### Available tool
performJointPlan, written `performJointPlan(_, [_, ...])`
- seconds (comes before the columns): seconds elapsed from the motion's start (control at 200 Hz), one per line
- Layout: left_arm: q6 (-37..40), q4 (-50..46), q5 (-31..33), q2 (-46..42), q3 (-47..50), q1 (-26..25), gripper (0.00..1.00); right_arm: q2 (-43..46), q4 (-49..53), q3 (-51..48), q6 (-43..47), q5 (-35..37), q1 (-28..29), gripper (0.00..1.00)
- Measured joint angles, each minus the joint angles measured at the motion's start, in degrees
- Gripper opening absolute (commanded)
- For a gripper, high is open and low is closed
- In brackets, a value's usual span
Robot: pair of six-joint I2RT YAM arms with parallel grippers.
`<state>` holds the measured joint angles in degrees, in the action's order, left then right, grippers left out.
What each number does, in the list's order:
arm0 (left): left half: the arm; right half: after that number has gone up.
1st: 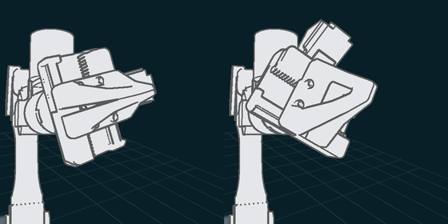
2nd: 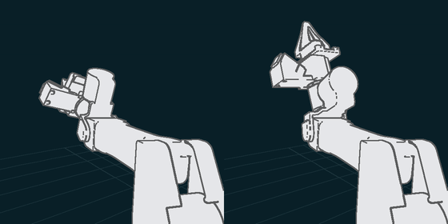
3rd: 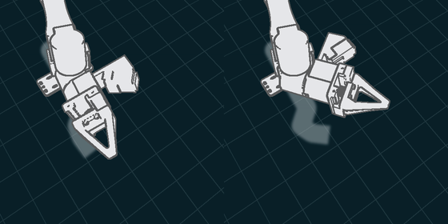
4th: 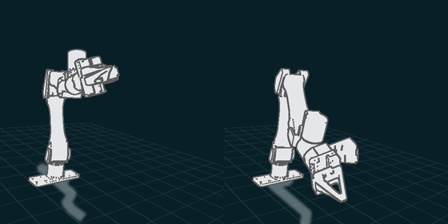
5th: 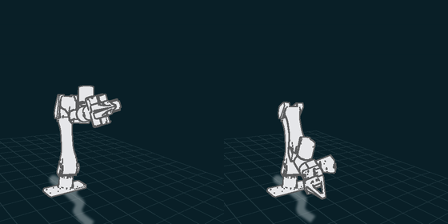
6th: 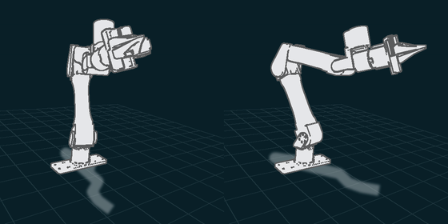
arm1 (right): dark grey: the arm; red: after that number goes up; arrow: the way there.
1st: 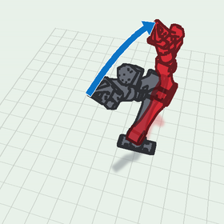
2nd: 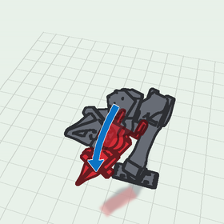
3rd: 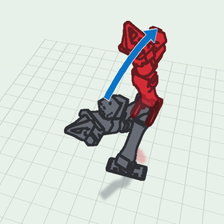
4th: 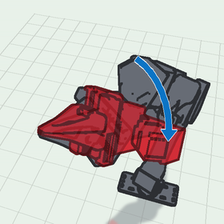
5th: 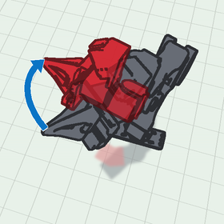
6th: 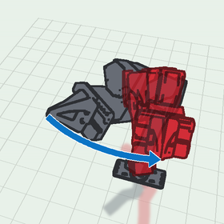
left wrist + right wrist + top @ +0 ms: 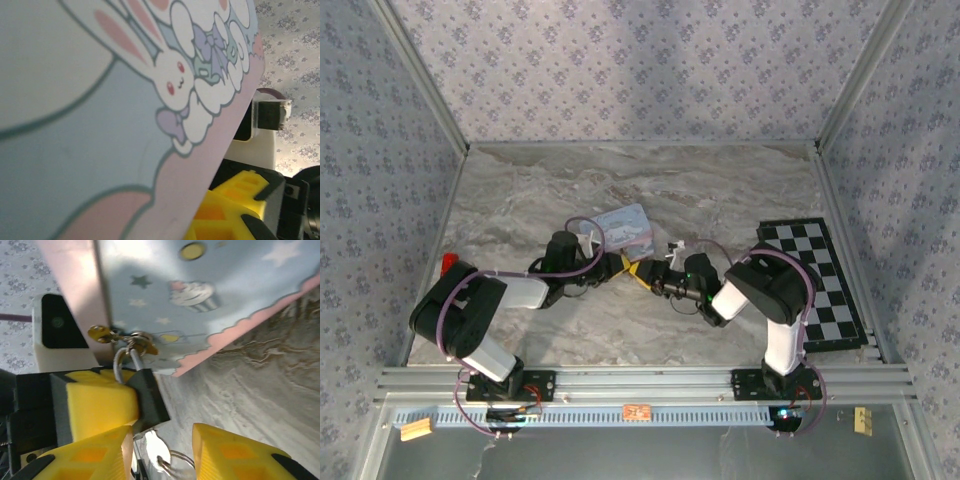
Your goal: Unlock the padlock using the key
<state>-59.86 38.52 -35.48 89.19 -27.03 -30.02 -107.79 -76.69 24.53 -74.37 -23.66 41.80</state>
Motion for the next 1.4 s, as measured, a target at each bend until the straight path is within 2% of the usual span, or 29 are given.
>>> performJointPlan(0.425, [-1.7, 2.1, 0.0, 0.1, 0.0, 0.0, 0.0, 0.6, -0.9, -0.4, -1.0, 1.4, 0.7, 0.06])
performJointPlan(0.55, [-1.8, 2.3, 0.2, 0.1, 0.1, 0.0, 0.0, 0.6, -0.9, -0.4, -1.3, 1.4, 0.5, 0.03])
performJointPlan(0.87, [-1.9, 3.3, 1.9, 0.6, -0.6, -1.2, 0.0, 0.6, -0.8, 0.0, -1.7, -2.7, -2.5, 0.03])
performJointPlan(1.059, [-1.7, 3.3, 2.1, 1.4, -1.7, -1.4, 0.0, 0.6, -0.7, 0.2, -2.2, -3.3, -3.4, 0.11])
performJointPlan(1.399, [-1.7, 1.0, 2.7, 2.1, -2.7, -2.1, 0.0, 1.9, 1.3, -0.9, -2.4, -3.1, -5.9, 0.44])
